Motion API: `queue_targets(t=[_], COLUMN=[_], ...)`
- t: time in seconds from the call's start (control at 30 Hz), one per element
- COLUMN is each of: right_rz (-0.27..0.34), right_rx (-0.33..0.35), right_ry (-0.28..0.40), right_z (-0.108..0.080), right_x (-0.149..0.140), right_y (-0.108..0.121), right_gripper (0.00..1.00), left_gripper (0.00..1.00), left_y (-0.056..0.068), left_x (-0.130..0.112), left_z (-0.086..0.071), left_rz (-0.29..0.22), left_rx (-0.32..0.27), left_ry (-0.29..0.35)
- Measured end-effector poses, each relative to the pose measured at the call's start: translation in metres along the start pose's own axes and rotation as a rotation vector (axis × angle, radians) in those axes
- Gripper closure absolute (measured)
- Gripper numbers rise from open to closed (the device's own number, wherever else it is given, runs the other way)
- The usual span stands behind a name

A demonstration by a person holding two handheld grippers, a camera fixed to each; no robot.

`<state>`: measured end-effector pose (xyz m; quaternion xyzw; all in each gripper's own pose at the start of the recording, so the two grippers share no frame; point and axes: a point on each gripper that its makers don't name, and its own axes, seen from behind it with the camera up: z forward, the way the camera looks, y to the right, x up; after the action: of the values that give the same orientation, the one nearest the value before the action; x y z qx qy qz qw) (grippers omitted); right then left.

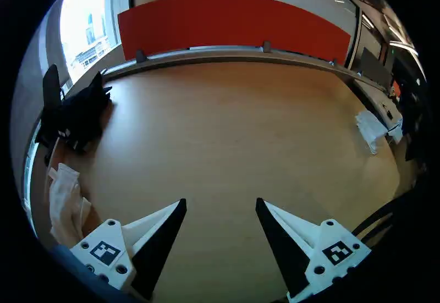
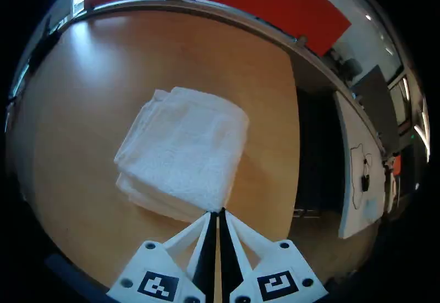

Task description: Fold towel

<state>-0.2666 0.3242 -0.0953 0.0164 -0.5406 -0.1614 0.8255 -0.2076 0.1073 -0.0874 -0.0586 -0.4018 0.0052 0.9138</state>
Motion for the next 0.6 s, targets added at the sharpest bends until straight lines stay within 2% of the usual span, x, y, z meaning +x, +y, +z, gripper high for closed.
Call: queue_targets(t=[0.33, 0.6], right_rz=[0.016, 0.029], right_rx=[-0.007, -0.022], right_ry=[-0.035, -0.025], right_z=[0.014, 0.018], right_x=[-0.008, -0.006], right_y=[0.002, 0.005], right_gripper=[0.96, 0.96], left_gripper=[0.06, 0.07], left_y=[0.0, -0.002], left_x=[-0.003, -0.002], left_z=[0.0, 0.001], left_rz=[-0.001, -0.005], left_rx=[0.008, 0.012], left_ry=[-0.007, -0.009])
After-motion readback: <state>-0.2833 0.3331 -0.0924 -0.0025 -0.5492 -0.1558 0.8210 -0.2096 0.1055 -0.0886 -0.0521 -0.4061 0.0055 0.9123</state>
